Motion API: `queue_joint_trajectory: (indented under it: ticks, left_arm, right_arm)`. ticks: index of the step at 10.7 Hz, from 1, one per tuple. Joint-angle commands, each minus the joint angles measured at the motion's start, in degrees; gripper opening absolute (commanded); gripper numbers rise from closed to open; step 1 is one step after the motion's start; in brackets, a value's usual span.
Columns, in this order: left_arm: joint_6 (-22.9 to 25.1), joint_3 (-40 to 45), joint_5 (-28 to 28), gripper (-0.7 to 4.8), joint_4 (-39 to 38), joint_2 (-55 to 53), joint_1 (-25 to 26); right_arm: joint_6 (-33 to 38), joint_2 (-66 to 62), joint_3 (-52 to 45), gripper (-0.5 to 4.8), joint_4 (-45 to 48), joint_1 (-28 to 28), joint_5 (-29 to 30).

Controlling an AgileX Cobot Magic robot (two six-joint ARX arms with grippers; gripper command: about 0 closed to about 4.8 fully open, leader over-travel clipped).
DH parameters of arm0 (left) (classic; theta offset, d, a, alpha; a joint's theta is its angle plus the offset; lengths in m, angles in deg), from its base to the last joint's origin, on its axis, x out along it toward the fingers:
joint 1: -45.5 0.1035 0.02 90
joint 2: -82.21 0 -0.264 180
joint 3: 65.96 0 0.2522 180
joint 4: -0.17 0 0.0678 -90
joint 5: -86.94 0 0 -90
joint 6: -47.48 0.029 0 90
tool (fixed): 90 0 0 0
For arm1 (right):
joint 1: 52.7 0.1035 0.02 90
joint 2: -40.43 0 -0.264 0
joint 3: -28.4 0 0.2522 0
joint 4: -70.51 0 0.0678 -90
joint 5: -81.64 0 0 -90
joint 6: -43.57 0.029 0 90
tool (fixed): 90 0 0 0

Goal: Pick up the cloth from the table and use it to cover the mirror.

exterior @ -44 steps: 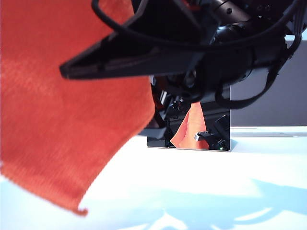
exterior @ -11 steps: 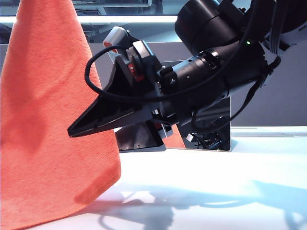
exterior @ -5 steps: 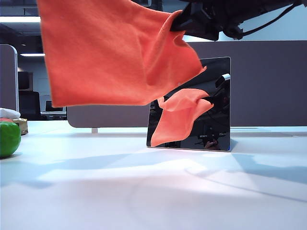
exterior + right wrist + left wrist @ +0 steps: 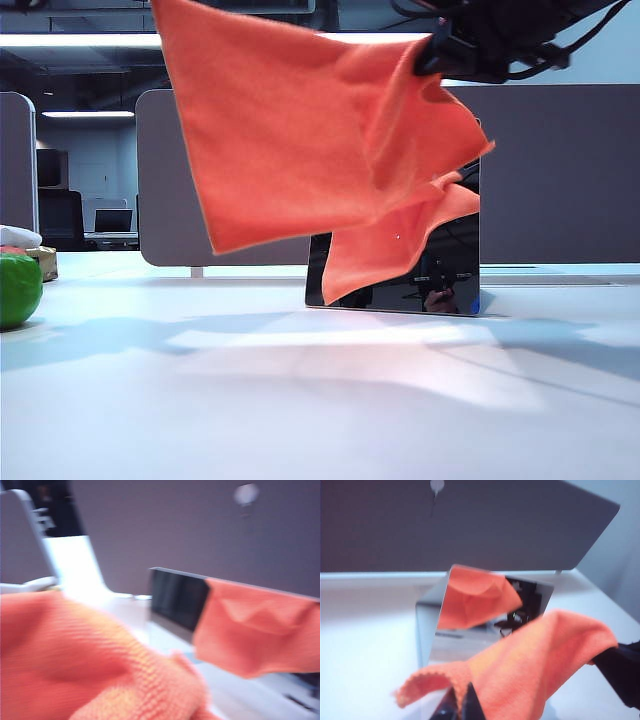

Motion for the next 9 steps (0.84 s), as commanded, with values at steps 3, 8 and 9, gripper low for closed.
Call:
queue_joint_trajectory:
  ticks: [3, 8, 9]
  left_arm:
    - [-0.6, -28.0, -13.3, -0.05, 25.6, -32.7, 0.1]
    - [-1.6, -36.8, -13.8, -0.05, 19.8, -46.2, 0.2]
    - [-1.5, -36.8, -13.2, -0.05, 19.5, -46.6, 0.2]
  right_arm:
    - [-16.9, 2.4, 12.3, -0.05, -8.8, -9.0, -17.3]
    - [-16.7, -1.5, 12.3, -0.05, -21.1, -10.8, -12.8]
    - [-16.7, -1.8, 12.3, -0.05, -22.2, -10.8, -12.8]
